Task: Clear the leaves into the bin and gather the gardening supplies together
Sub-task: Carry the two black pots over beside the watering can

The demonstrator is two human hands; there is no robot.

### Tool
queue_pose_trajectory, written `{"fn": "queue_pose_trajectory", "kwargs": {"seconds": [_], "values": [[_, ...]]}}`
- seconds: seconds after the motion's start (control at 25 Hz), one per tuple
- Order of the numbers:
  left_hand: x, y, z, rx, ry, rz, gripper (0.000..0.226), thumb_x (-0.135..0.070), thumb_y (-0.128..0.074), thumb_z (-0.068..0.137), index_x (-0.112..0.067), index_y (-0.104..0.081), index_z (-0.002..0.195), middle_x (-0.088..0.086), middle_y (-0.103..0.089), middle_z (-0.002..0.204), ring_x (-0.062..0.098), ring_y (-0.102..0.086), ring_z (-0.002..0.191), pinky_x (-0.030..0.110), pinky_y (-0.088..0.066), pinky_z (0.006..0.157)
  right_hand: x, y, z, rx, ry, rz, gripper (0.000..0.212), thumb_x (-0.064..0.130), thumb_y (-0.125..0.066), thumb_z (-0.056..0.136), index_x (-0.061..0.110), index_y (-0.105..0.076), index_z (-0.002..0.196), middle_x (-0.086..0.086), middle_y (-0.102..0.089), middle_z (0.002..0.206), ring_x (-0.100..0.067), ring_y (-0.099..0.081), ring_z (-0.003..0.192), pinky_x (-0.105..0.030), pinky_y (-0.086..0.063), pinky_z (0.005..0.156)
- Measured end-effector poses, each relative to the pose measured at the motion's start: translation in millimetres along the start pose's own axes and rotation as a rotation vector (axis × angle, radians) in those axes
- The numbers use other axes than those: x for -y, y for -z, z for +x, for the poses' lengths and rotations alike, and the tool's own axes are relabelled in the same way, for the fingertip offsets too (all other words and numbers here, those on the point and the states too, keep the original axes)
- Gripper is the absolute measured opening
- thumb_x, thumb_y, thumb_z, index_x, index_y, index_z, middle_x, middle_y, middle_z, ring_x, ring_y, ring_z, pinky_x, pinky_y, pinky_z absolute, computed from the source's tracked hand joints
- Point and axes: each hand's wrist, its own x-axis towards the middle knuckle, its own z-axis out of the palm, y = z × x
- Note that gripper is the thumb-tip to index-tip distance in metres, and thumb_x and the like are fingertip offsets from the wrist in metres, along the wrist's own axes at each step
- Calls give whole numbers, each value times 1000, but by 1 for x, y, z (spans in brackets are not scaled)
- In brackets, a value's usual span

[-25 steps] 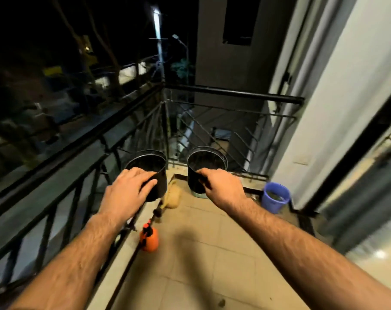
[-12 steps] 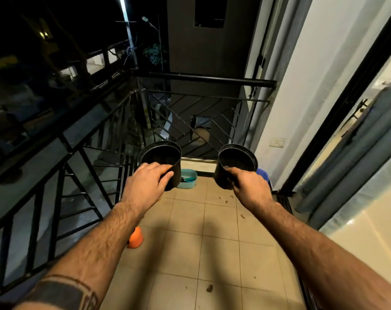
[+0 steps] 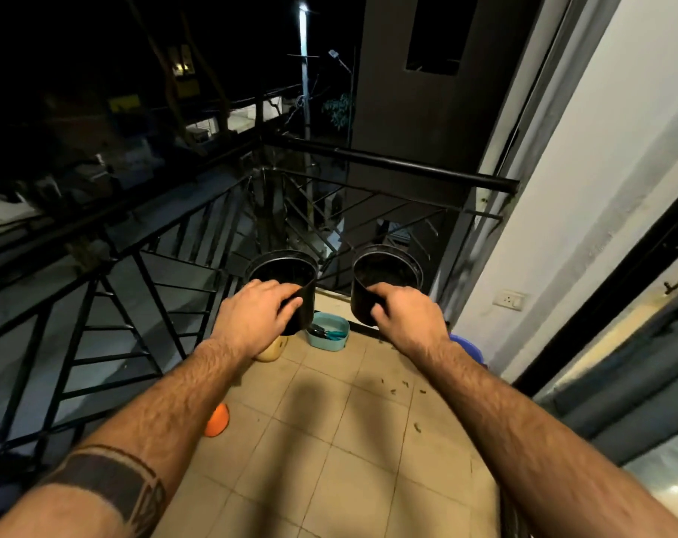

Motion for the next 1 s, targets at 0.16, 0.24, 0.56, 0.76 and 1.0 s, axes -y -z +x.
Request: {"fn": "queue_pose_trajectory", "kwargs": {"seconds": [0.16, 0.24, 0.56, 0.76, 1.0], "values": [[-19, -22, 25, 60, 77, 60, 41, -54, -37, 103, -39, -54, 137, -12, -63, 127, 13, -54, 121, 37, -51, 88, -26, -13, 38, 28, 57, 2, 39, 37, -51, 97, 38, -55, 136, 3, -70, 116, -18, -62, 106, -39, -53, 83], [-22, -39, 46, 94, 128, 95, 42, -54, -36, 103, -39, -52, 138, -12, -61, 129, 14, -53, 123, 38, -51, 87, -35, -23, 63, 36, 76, 13, 38, 37, -52, 97, 38, -56, 135, 2, -69, 113, -18, -63, 102, -38, -52, 82], [-33, -96, 136, 121, 187, 105, 41, -54, -34, 103, -40, -52, 138, -11, -62, 127, 14, -54, 120, 42, -54, 91, -75, -37, 150, 70, 116, -4, 40, 36, -48, 97, 36, -56, 136, 1, -69, 114, -20, -62, 103, -38, -52, 84], [-61, -112, 171, 115, 259, 103, 42, -54, -34, 103, -40, -48, 141, -11, -60, 130, 14, -52, 123, 43, -51, 94, -105, -43, 205, 53, 192, 4, 39, 35, -50, 96, 38, -58, 134, 2, -70, 113, -21, -63, 105, -36, -51, 85], [-109, -134, 211, 31, 466, 105, 41, -54, -34, 103, -42, -49, 140, -10, -60, 129, 16, -53, 123, 43, -52, 93, -144, -46, 280, 117, 484, -12, 39, 34, -49, 97, 36, -58, 136, 1, -70, 117, -21, -63, 108, -36, -51, 87]]}}
